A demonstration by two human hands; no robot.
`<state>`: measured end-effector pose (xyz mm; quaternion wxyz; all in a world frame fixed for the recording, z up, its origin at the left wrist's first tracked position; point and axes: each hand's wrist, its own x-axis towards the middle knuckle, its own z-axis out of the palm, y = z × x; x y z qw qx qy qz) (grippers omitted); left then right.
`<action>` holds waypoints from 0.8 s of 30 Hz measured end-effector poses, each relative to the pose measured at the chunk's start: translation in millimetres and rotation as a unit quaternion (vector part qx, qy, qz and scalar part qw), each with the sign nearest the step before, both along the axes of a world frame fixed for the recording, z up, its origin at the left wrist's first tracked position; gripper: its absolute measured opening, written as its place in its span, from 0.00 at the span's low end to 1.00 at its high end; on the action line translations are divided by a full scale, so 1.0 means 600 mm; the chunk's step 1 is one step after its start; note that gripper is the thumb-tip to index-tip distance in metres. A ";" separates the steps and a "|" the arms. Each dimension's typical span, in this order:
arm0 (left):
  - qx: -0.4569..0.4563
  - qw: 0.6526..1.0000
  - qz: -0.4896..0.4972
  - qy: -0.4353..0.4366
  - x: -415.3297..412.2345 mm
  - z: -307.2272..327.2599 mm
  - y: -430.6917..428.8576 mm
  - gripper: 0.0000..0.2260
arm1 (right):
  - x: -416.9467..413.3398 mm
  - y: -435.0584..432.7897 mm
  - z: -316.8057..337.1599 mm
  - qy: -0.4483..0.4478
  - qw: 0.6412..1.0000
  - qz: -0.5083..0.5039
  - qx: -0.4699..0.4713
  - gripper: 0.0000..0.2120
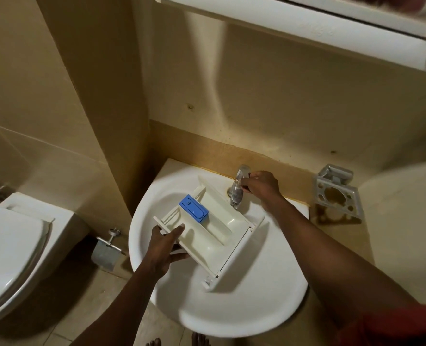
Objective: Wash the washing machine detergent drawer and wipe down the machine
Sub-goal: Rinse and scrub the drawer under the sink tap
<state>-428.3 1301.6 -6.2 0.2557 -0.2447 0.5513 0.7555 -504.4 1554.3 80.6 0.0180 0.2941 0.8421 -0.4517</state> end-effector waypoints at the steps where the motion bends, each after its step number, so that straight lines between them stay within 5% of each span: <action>1: 0.002 1.000 -0.002 0.000 0.000 -0.002 -0.001 0.26 | 0.000 0.001 -0.002 0.000 1.000 0.000 -0.005 0.05; 8: 0.004 1.000 -0.005 0.009 -0.004 -0.007 -0.003 0.22 | -0.002 0.009 -0.011 0.003 0.998 -0.001 -0.056 0.01; 24: 0.014 1.000 -0.007 0.002 -0.015 -0.008 -0.007 0.19 | 0.008 0.008 0.007 0.009 0.992 0.010 -0.124 0.11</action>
